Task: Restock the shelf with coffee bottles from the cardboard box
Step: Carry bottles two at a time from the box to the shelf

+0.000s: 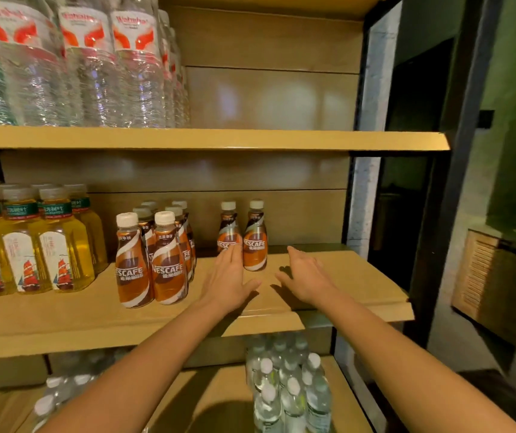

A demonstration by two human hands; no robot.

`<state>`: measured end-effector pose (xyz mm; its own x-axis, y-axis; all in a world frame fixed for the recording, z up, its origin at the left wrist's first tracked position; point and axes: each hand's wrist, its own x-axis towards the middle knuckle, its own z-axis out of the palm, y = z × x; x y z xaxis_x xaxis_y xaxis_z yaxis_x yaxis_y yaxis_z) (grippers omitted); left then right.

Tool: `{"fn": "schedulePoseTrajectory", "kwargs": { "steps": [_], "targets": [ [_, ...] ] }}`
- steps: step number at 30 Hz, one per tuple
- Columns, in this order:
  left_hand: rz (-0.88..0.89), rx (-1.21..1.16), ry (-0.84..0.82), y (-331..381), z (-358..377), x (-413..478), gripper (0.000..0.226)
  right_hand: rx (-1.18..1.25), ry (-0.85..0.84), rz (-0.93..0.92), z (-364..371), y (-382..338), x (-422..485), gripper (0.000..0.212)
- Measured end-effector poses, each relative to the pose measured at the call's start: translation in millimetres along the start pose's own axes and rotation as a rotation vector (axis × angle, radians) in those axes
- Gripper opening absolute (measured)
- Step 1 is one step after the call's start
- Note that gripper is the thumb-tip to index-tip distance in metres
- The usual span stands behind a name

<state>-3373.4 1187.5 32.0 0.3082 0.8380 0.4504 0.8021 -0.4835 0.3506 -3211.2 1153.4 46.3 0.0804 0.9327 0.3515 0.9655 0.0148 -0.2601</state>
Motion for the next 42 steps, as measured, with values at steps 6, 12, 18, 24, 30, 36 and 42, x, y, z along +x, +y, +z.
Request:
{"fn": "schedulePoseTrajectory", "kwargs": {
  "steps": [6,12,18,24,30,36,42],
  "targets": [
    [0.274,0.069,-0.161,88,11,-40,0.084,-0.113,-0.004,0.128,-38,45,-81,0.058],
    [0.593,-0.028,-0.355,208,52,-104,0.084,-0.305,0.017,0.444,-98,118,-224,0.056],
    [0.874,-0.2,-0.452,342,76,-187,0.083,-0.372,0.031,0.798,-162,174,-371,0.067],
    [1.045,-0.33,-0.647,475,107,-263,0.079,-0.438,0.025,1.002,-223,235,-511,0.066],
    [1.129,-0.336,-0.718,623,146,-340,0.063,-0.525,-0.01,1.181,-279,319,-640,0.074],
    [1.241,-0.304,-0.719,770,178,-392,0.082,-0.572,-0.05,1.24,-344,417,-734,0.078],
    [1.267,-0.306,-0.698,885,230,-402,0.086,-0.569,-0.081,1.254,-387,516,-775,0.073]
  ]
}}
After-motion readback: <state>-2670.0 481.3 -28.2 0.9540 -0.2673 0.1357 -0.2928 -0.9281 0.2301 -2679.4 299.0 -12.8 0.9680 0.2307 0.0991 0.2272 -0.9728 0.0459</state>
